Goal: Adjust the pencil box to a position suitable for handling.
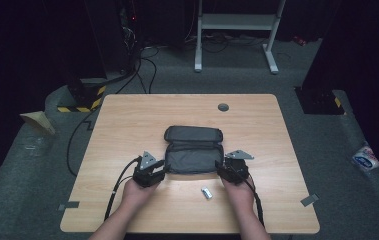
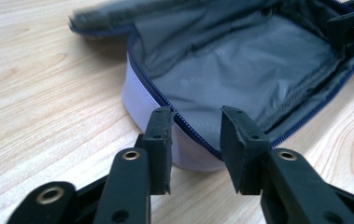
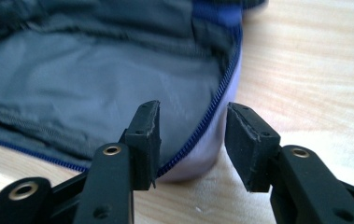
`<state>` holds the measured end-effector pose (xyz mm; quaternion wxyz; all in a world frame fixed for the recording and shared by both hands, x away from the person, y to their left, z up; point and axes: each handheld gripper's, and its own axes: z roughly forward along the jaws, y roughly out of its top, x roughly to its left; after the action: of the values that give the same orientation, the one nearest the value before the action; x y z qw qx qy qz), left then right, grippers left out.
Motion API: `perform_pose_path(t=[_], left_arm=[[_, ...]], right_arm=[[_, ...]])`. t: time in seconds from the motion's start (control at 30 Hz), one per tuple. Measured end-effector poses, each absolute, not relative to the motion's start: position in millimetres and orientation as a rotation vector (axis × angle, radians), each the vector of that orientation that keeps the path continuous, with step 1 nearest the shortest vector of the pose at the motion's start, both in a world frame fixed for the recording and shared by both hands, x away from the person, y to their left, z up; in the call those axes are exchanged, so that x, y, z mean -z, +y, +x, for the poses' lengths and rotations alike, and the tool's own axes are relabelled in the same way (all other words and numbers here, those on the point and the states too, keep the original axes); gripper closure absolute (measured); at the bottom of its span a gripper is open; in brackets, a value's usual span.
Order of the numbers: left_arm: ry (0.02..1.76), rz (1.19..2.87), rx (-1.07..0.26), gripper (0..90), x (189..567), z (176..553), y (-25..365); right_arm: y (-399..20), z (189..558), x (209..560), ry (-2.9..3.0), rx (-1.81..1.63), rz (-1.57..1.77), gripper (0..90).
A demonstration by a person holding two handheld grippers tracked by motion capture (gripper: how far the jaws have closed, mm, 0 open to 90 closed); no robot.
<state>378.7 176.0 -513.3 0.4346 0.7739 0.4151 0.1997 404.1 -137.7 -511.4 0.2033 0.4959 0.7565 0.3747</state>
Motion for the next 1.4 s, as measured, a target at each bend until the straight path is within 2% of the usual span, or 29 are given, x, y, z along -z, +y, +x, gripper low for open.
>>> perform_pose_path(t=[0.17,0.4,0.83,1.03,1.23,1.4], left_arm=[[1.034,1.882,-0.497,55.6,507,379,178],[1.021,1.850,-0.501,55.4,502,378,182],[1.039,1.815,-0.527,54.7,490,372,206],[1.063,1.859,-0.533,53.4,497,372,213],[1.110,2.003,-0.521,50.1,512,375,230],[1.164,2.008,-0.541,48.6,516,369,251]], right_arm=[[-138,406,504,2.084,-1.072,1.381,48.6],[-140,406,494,2.047,-1.126,1.377,44.4],[-154,386,484,2.012,-1.156,1.344,43.7],[-165,377,494,2.017,-1.129,1.358,44.3],[-175,370,504,2.025,-1.098,1.363,43.4],[-180,367,509,2.051,-1.074,1.355,42.9]])
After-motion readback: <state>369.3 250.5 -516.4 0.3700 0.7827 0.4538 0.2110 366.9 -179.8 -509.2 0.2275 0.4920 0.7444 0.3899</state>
